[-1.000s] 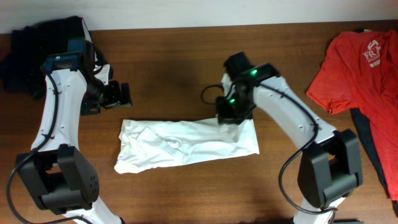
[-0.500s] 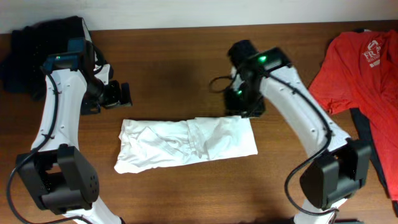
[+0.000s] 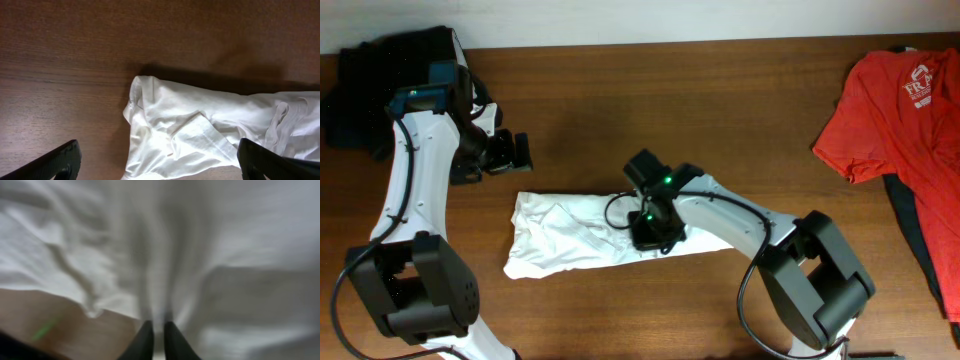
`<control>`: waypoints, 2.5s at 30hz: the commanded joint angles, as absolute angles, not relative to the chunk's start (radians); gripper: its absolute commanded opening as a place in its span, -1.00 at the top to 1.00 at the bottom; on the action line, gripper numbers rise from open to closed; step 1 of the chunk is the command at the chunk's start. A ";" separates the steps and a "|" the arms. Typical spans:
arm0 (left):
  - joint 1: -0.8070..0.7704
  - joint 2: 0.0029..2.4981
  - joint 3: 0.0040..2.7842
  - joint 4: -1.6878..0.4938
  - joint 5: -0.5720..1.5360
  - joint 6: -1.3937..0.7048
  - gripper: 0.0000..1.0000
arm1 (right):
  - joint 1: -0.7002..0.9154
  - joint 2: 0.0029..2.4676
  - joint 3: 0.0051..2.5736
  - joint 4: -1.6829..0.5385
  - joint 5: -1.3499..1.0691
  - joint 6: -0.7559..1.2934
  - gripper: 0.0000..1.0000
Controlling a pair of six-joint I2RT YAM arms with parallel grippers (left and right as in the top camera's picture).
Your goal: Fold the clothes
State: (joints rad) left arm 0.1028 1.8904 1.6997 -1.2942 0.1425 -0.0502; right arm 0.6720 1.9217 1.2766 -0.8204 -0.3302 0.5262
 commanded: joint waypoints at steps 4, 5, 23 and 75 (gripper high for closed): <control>0.098 1.890 1.700 -1.303 0.150 -0.062 -0.98 | 0.663 1.920 1.327 -0.887 -0.354 0.548 0.92; 0.098 1.890 1.700 -1.303 0.150 -0.062 -0.98 | 0.634 1.907 1.382 -0.961 -0.306 0.505 0.92; 0.098 1.890 1.700 -1.304 0.150 -0.058 -0.98 | 0.715 2.034 1.316 -0.783 -0.306 0.564 0.84; 0.134 1.895 1.795 -1.455 0.144 -0.085 0.99 | 0.040 1.983 1.756 -1.399 -0.158 0.240 -0.98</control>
State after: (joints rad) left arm 0.1944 1.9045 1.6329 -1.3655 0.2054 -0.0616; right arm 0.0418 1.9938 1.7901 -1.4113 -0.1509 0.2440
